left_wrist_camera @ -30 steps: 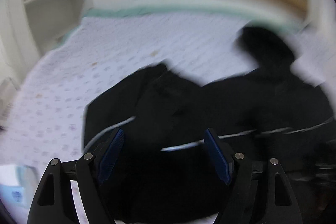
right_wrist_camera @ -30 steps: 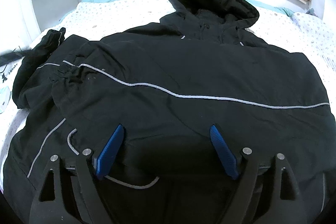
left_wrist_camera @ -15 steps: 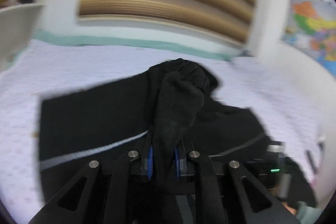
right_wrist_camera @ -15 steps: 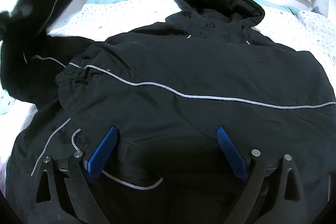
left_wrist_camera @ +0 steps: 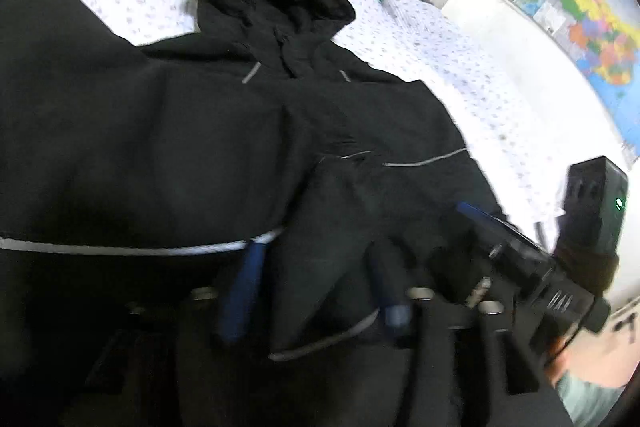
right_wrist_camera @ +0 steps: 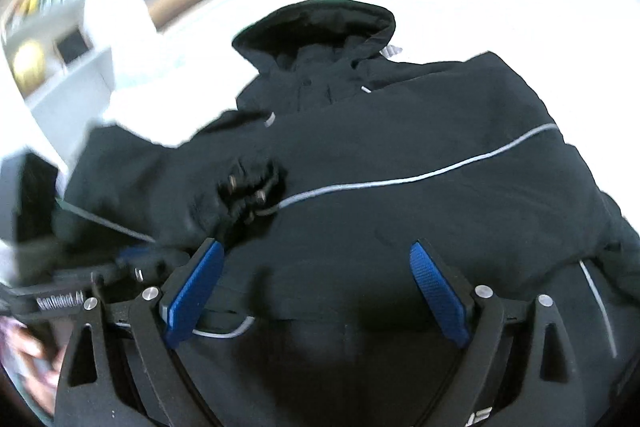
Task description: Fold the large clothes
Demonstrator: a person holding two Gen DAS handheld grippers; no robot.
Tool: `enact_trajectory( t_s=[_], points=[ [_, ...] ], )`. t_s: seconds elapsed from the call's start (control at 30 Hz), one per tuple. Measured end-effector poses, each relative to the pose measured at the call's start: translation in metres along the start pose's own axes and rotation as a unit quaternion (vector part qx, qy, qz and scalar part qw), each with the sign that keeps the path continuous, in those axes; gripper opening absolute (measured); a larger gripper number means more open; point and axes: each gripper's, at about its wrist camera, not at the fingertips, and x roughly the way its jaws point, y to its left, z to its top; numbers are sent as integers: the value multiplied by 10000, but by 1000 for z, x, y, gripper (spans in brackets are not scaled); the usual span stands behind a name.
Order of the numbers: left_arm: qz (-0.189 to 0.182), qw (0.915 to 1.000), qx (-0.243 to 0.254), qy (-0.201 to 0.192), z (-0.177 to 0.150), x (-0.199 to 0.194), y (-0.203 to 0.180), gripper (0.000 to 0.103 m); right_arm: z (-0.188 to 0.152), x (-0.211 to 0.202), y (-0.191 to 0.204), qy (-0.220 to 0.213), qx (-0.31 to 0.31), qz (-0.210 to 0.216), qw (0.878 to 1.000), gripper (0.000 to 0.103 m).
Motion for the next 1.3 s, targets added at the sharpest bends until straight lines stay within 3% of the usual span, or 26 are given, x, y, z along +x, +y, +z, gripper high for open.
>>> enact_trajectory(
  t_s=[0.07,0.2,0.33,0.4,0.43,0.47,0.57,0.7,0.77,0.9,1.0,1.1,1.2,1.23,1.3],
  points=[
    [6,10000,-49,-3,-1,-5,-4,62,14,-4,0,120,168,452,9988,96],
    [58,9998,64,-159,-11,-19,-16,62,33,18,22,680,184,947,9930,96],
    [62,9976,236,-654,-18,-56,-32,63,33,55,43,1189,88,1023,9876,96],
    [524,9945,333,-842,-20,-74,-33,62,28,78,50,1425,171,1084,9837,82],
    [837,9910,367,-979,-22,-86,-31,62,27,85,52,1489,204,1145,9820,47],
    [1148,9868,373,-1076,-24,-95,-29,62,26,88,57,1494,136,1059,9830,43],
    [1816,9744,200,-1314,-27,-120,-18,62,29,68,67,1018,-208,890,9906,36],
    [1680,9664,-207,-1936,-24,-163,-4,62,52,19,70,308,-629,587,9958,35],
    [1668,9655,-269,-1982,-16,-170,1,62,72,-13,61,-24,-775,390,9962,35],
    [1510,9718,-332,-1779,7,-141,4,62,113,-64,31,-695,-948,-218,9928,35],
    [1441,9779,-303,-1481,19,-101,4,62,128,-77,-8,-831,-956,-868,9881,35],
    [1745,9788,-108,-1068,24,-52,2,62,124,-62,-46,-499,-752,-1143,9893,35],
    [1904,9799,-66,-594,14,-5,9,62,97,-13,-84,117,-624,-1603,9850,35],
    [2095,9767,20,-474,10,10,14,62,87,-2,-94,310,-564,-1662,9840,35],
    [2141,9760,40,-387,4,21,17,62,65,28,-119,721,-320,-1623,9836,34]
  ],
)
